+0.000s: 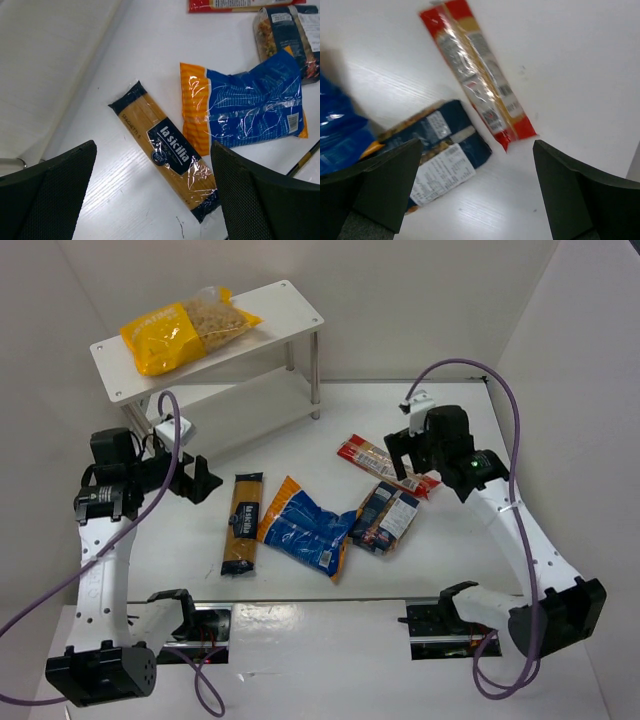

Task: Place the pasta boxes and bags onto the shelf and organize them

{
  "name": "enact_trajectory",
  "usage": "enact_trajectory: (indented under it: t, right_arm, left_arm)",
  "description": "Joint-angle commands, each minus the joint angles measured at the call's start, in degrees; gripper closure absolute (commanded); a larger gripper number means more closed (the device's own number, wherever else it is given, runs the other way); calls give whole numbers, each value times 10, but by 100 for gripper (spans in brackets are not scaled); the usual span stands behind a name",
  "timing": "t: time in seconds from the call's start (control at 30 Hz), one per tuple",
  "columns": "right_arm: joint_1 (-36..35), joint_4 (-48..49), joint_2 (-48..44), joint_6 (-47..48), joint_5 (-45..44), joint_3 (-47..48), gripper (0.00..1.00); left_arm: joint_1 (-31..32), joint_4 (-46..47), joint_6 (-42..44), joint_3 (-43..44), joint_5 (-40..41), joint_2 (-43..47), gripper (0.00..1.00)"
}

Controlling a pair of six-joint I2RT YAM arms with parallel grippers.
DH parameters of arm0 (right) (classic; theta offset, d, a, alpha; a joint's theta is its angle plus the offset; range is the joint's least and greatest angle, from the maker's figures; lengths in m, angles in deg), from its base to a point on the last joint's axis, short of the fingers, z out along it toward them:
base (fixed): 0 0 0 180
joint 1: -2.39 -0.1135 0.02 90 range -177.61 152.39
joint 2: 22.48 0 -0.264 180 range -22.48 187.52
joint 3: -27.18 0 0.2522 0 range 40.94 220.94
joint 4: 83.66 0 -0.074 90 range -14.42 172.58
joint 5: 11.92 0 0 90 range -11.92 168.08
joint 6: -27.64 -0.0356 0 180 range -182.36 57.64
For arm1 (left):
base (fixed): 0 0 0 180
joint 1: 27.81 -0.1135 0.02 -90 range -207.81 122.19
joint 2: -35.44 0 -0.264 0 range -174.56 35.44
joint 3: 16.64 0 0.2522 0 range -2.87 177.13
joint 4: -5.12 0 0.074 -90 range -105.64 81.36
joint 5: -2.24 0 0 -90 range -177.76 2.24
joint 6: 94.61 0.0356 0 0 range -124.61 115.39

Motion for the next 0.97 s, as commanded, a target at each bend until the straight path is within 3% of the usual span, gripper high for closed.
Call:
enact_trajectory:
  t: [0.0, 0.13, 0.23, 0.4, 0.93]
  right_arm:
    - [50, 67, -14, -72, -64, -45, 0]
    - [137, 86, -25, -77, -24, -108, 0]
    - [159, 86, -25, -71, -27, -115, 0]
    - [159, 86, -1, -66, -81, -128, 0]
    - [159, 81, 10, -60, -58, -123, 0]
  left_arm:
    - [-7, 28, 43, -46, -25, 17, 0]
    - [-7, 28, 49, -69, 6, 2, 0]
    - [-7, 28, 49, -74, 24, -17, 0]
    - [-7, -1, 63, -79, 41, -30, 0]
    - [-7, -1, 68, -79, 48, -53, 0]
